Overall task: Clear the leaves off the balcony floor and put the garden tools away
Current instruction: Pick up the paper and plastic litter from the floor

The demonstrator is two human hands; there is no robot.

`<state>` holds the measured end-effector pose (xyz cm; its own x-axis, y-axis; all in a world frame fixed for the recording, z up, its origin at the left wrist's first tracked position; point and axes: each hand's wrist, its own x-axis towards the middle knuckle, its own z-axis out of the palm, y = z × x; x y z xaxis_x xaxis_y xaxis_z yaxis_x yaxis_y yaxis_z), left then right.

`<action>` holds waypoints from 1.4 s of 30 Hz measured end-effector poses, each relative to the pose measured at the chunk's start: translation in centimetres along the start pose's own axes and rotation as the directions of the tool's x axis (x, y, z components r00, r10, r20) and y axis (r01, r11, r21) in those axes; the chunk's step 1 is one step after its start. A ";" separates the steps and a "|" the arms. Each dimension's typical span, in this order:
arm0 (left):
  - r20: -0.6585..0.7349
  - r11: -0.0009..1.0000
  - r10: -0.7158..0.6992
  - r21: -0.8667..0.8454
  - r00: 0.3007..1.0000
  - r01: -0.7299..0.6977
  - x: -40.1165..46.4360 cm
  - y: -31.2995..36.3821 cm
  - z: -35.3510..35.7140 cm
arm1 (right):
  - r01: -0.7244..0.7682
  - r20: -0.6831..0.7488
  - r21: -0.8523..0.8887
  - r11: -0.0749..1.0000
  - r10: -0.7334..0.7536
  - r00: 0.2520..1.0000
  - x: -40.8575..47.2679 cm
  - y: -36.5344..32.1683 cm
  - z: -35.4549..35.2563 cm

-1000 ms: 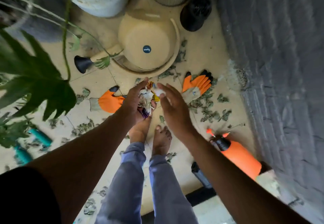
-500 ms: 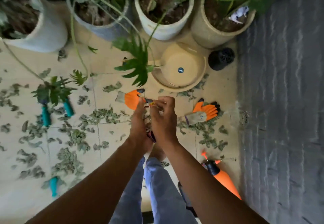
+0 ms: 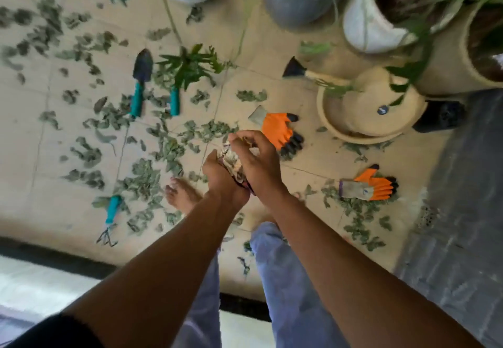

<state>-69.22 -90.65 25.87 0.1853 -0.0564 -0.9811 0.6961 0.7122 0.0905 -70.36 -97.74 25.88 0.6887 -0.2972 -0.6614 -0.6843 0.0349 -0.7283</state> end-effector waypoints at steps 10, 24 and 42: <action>0.030 0.992 0.029 -0.128 0.999 -0.025 -1.4 16.3 -7.1 | -0.021 0.125 -0.137 0.990 0.039 0.991 -1.7 -5.7 17.3; 0.109 0.863 0.258 -0.473 0.960 -0.178 -5.1 40.7 -12.8 | -0.032 0.383 0.067 0.997 0.004 0.924 -0.2 -18.1 40.2; 0.030 0.624 0.378 -0.747 0.925 -0.230 -3.8 65.9 -16.2 | -0.349 0.579 0.134 0.927 0.213 0.787 6.9 -30.2 63.7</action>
<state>-35.29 -32.17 32.79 0.4557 0.1957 -0.8683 -0.1267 0.9799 0.1544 -29.69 -40.06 31.94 0.5353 0.3254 -0.7794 -0.8430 0.2639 -0.4688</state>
